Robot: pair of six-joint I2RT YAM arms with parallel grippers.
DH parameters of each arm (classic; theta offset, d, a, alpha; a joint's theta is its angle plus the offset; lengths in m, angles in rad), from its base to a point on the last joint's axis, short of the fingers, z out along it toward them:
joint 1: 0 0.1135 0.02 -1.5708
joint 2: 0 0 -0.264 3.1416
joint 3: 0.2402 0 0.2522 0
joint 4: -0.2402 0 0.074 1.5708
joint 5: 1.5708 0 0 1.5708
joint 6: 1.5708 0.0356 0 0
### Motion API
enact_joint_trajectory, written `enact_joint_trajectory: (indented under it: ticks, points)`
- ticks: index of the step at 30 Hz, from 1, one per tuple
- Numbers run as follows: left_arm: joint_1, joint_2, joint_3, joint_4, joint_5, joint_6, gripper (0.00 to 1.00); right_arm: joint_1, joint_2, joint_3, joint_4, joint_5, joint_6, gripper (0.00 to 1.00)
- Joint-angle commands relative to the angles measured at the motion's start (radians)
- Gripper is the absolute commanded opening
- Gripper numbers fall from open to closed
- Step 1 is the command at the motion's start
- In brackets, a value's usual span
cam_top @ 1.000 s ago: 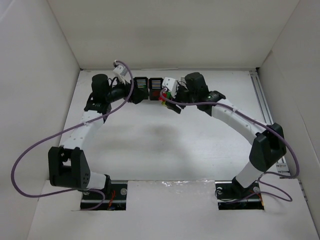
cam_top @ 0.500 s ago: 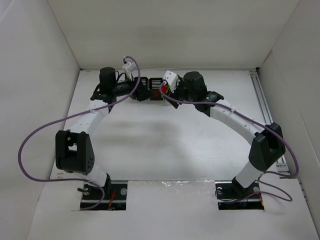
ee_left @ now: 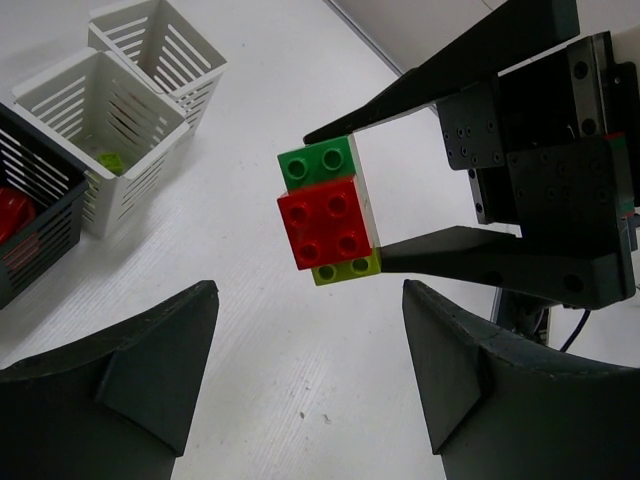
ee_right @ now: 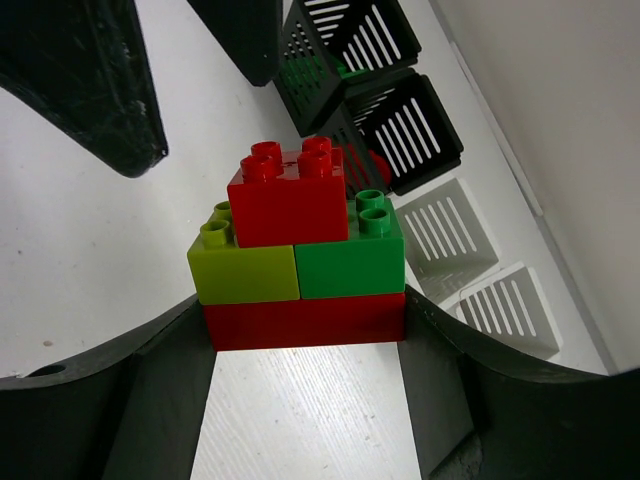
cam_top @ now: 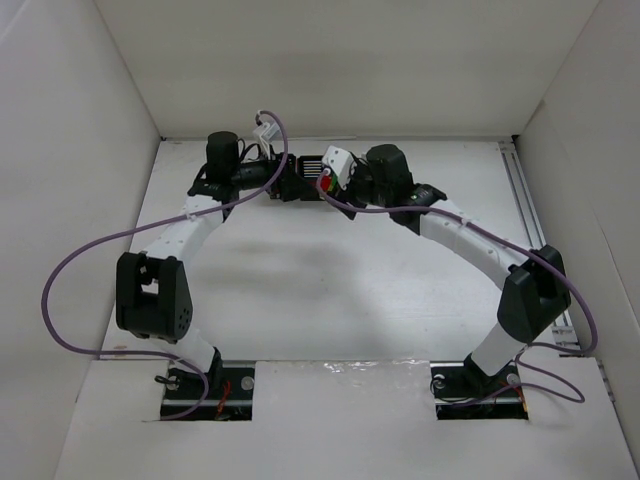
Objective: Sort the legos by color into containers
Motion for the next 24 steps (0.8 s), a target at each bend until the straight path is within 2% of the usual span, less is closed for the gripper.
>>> enact_joint_trajectory:
  ticks: [1,4,16,24]
  points:
    - [-0.004,-0.009,0.044,0.066,0.045,-0.028,0.71,0.018,-0.037,-0.001,0.065,-0.029,-0.018,0.01]
    - [-0.015,0.0,0.044,0.075,0.054,-0.028,0.74,0.027,-0.037,0.009,0.065,-0.029,-0.039,0.01]
    - [-0.033,0.029,0.066,0.084,0.072,-0.028,0.74,0.036,-0.018,0.036,0.065,-0.038,-0.058,0.01]
    - [-0.033,0.058,0.084,0.084,0.063,-0.028,0.67,0.045,-0.018,0.036,0.065,-0.038,-0.068,0.01]
